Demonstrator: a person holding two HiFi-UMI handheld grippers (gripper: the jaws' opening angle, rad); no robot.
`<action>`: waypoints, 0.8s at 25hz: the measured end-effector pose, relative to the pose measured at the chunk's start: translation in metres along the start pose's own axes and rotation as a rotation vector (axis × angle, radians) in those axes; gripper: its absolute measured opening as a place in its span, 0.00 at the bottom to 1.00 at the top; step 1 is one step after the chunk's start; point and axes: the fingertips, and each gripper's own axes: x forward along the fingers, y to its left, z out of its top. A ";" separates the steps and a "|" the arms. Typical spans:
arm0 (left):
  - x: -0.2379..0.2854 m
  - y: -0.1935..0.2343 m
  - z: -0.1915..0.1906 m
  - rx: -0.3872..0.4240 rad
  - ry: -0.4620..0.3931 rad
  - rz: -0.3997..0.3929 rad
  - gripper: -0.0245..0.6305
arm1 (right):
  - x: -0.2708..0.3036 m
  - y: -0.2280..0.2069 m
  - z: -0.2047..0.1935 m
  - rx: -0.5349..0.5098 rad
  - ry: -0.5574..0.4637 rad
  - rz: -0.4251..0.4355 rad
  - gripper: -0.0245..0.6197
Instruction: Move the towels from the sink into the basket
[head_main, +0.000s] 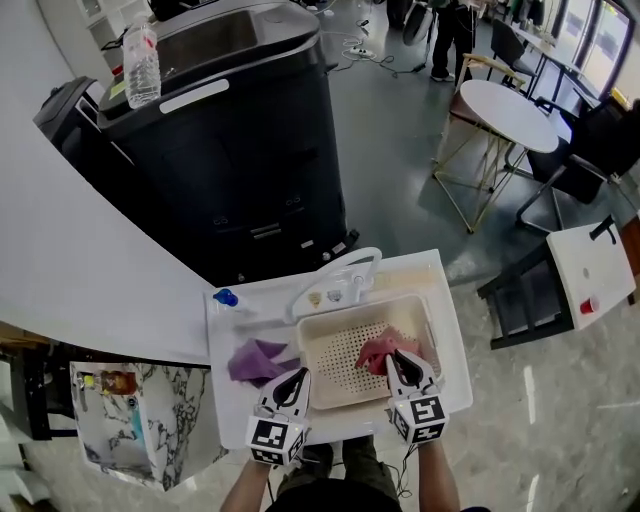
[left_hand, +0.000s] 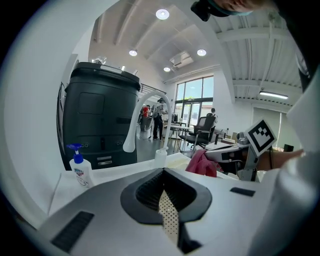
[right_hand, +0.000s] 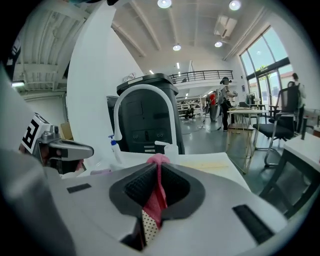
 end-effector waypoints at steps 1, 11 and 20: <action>0.001 0.000 -0.003 -0.002 0.006 0.001 0.04 | 0.002 0.000 -0.006 0.003 0.013 0.007 0.11; 0.017 0.002 -0.020 -0.011 0.052 0.008 0.04 | 0.026 0.002 -0.057 0.031 0.146 0.049 0.11; 0.024 0.003 -0.033 -0.031 0.083 0.019 0.04 | 0.039 0.004 -0.087 0.034 0.242 0.083 0.11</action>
